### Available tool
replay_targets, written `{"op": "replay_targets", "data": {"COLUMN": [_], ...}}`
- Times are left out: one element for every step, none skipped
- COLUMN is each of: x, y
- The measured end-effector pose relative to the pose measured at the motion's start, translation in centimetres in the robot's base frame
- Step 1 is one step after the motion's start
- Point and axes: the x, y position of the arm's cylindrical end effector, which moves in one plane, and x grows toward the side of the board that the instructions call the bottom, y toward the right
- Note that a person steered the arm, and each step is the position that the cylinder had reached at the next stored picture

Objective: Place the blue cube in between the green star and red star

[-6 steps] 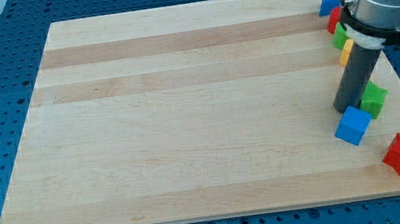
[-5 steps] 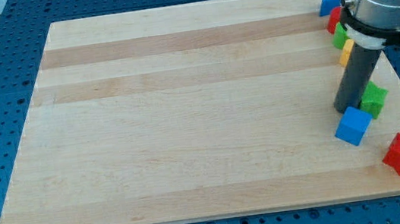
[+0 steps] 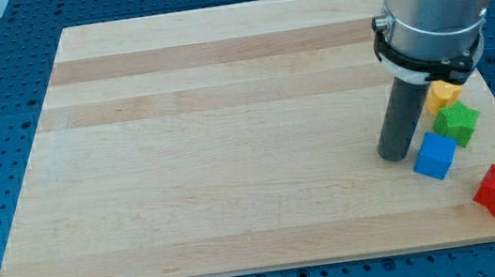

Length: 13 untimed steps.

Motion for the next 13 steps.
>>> {"op": "replay_targets", "data": {"x": [1.3, 2.3, 2.4, 2.4, 1.9, 1.3, 1.0, 1.0, 1.0, 1.0, 1.0, 1.2, 1.6], "y": [0.0, 0.0, 0.0, 0.0, -0.3, -0.3, -0.3, 0.3, 1.6, 2.6, 2.7, 2.7, 2.7]}}
